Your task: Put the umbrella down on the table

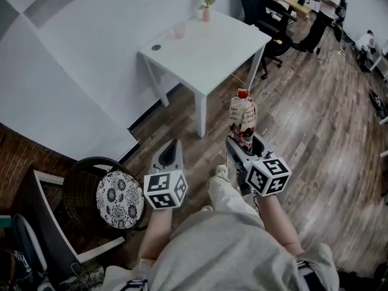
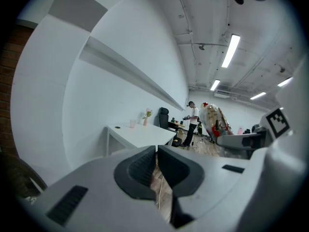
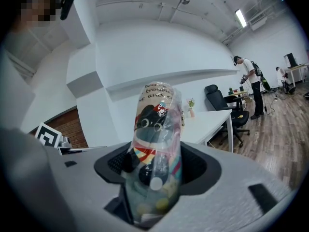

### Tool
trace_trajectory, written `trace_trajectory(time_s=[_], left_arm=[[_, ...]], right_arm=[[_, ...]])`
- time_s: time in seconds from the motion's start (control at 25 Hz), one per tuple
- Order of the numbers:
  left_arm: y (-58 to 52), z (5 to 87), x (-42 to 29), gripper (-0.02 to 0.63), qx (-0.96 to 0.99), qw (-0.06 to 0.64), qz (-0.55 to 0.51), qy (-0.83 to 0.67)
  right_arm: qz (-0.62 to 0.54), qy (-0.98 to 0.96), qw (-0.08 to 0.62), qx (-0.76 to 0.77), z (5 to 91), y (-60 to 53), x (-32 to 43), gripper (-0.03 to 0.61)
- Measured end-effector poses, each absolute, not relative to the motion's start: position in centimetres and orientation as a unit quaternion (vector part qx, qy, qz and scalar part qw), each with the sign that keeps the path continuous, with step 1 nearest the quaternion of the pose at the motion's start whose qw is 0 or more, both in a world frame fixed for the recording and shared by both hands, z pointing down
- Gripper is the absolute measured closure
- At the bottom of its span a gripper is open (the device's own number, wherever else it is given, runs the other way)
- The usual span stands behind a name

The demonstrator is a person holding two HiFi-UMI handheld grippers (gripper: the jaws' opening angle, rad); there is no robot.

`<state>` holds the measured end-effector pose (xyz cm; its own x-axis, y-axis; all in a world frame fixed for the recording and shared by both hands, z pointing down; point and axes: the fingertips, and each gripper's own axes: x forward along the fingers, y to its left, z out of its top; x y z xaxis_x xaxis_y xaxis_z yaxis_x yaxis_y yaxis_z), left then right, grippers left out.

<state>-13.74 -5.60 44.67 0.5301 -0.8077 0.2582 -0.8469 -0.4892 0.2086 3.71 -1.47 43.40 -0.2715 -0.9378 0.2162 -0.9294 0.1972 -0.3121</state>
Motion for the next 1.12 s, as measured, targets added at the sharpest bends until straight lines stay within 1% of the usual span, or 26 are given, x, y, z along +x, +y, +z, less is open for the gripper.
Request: trace_trajectory(time_s=[0.24,0.6,0.84,1.12], left_arm=[[-9.0,45.5,-11.9,0.598,0.859,0.152,0.065,-0.484],[-16.8,46.2,-9.3,0.598,0.846,0.159,0.061,-0.504],[-23.8,44.6,-6.9,0.598,0.838,0.163,0.056,-0.517],[-28.3,45.1,-4.6,0.598,0.83,0.166,0.052,-0.53]], right_arm=[[-0.198,0.779,0.018,-0.595,44.4,-5.5,5.4,0.304],[-0.195,0.795,0.003,-0.575,45.0,-14.7,8.3,0.304],[-0.196,0.804,-0.012,-0.561,43.9,-22.5,10.6,0.304],[-0.194,0.816,-0.022,-0.544,44.6,-28.3,12.5,0.304]])
